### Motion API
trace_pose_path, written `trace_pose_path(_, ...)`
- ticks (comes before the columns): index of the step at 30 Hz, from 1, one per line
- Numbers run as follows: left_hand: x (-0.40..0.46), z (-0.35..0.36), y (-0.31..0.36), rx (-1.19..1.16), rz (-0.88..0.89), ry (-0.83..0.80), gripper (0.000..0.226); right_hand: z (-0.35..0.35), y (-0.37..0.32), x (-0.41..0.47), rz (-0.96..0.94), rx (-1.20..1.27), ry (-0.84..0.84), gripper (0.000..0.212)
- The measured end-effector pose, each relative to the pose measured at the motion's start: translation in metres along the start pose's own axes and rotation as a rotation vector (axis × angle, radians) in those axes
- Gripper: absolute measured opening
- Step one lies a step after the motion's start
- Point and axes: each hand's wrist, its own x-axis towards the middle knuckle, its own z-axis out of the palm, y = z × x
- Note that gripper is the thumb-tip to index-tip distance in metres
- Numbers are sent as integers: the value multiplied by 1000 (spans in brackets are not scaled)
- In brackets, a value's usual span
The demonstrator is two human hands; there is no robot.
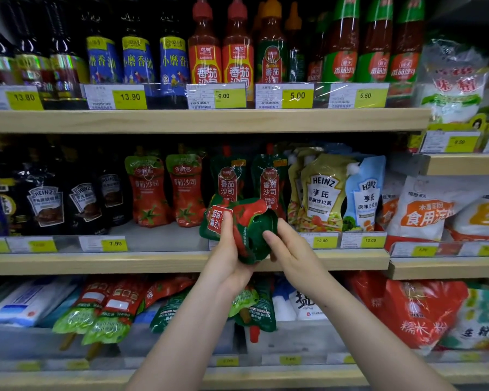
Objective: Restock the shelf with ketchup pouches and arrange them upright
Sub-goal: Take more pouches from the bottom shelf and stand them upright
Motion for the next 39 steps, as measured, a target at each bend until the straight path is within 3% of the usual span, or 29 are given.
trace_pose_path(6, 5, -3, -5, 56, 23, -51, 58, -9, 9, 2, 42, -39, 6, 26)
trace_pose_path(12, 8, -12, -3, 379, 364, 33, 32, -36, 12, 10, 159, -130, -213, 24)
trace_pose_path(16, 11, -23, 0, 752, 601, -23, 28, -48, 11, 13, 256, 103, -88, 26)
trace_pose_path(22, 11, -27, -13, 1225, 717, -154, 55, -36, 0, 18, 304, 244, 18, 46)
trace_pose_path(25, 13, -27, -20, 1249, 704, -150, 68, -30, -3, 18, 307, 224, 147, 38)
trace_pose_path(28, 18, -26, -20, 1260, 711, -96, 65, -28, -6, 18, 231, 242, 255, 33)
trace_pose_path(32, 25, -23, -23, 1315, 710, -24, 61, -28, -8, 19, 165, 213, 272, 32)
trace_pose_path(36, 30, -30, -17, 1333, 686, -105, 64, -30, -5, 19, 146, 187, 299, 31)
trace_pose_path(39, 37, -49, 1, 1527, 853, -61, 73, -39, -9, 28, 76, 181, 375, 33)
